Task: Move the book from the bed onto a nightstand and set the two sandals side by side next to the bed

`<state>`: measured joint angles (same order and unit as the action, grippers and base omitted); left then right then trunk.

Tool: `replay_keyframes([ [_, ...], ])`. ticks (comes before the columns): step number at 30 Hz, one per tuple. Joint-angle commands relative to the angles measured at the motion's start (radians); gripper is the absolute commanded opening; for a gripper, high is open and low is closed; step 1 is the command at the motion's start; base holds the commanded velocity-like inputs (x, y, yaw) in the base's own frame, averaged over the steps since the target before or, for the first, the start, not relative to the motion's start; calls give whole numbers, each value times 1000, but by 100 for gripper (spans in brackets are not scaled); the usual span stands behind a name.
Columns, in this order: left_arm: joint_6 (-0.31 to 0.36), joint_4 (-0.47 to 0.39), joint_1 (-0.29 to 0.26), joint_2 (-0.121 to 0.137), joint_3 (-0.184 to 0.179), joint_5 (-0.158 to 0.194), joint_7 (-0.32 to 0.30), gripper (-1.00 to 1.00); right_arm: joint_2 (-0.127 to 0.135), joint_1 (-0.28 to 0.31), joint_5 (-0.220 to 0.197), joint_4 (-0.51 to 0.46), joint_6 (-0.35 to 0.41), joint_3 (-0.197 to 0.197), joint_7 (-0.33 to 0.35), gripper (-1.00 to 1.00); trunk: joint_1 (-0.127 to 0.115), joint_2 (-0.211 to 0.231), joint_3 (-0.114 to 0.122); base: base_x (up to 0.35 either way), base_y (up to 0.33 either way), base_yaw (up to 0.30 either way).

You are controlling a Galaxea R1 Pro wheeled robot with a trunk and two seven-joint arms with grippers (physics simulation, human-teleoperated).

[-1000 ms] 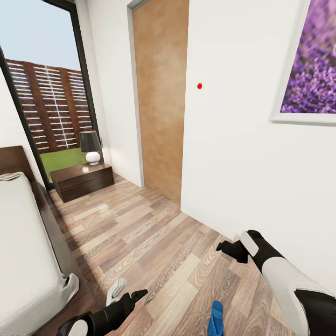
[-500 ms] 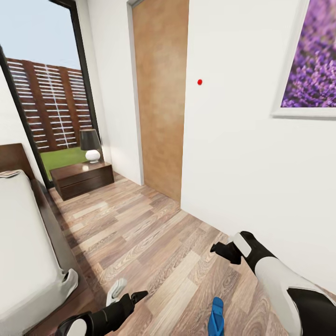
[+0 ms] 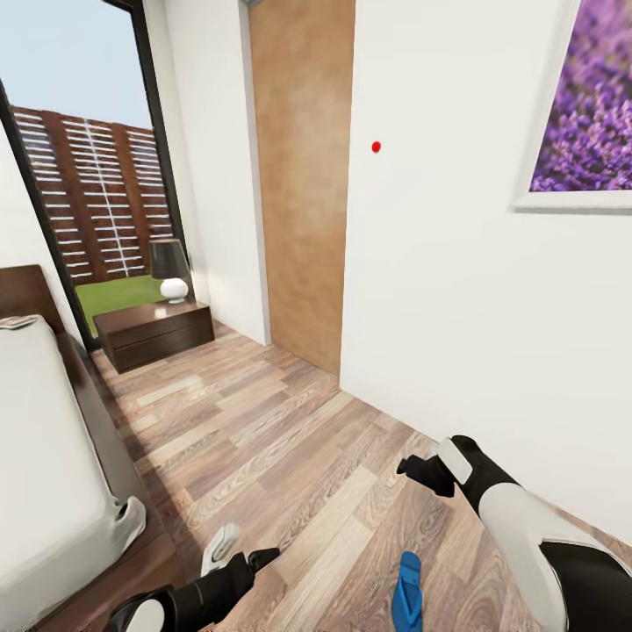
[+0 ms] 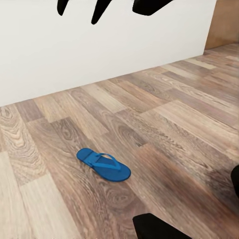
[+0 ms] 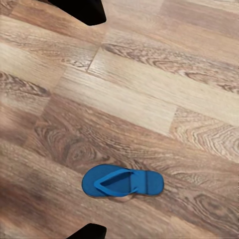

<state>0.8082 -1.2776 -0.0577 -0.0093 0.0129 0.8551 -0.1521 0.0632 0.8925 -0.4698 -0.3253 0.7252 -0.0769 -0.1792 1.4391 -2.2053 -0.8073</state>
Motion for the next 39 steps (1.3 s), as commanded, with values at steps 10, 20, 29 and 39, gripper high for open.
replay_keyframes([
  [10,7,0,-1,-5,0,-4,-3,100,-1,7,-10,-2,22,-2,-26,100,38,-71,-32,0,0,0],
  [20,42,-10,-1,9,4,0,-5,100,-21,21,-11,-1,82,-1,-62,100,77,-141,-64,0,0,0],
  [29,110,-34,-1,39,12,9,-24,100,-19,44,-15,1,83,-6,-96,100,111,-204,-92,0,0,0],
  [39,122,-38,-1,41,1,28,-37,100,11,57,-22,2,78,-16,-154,100,149,-274,-123,0,0,0],
])
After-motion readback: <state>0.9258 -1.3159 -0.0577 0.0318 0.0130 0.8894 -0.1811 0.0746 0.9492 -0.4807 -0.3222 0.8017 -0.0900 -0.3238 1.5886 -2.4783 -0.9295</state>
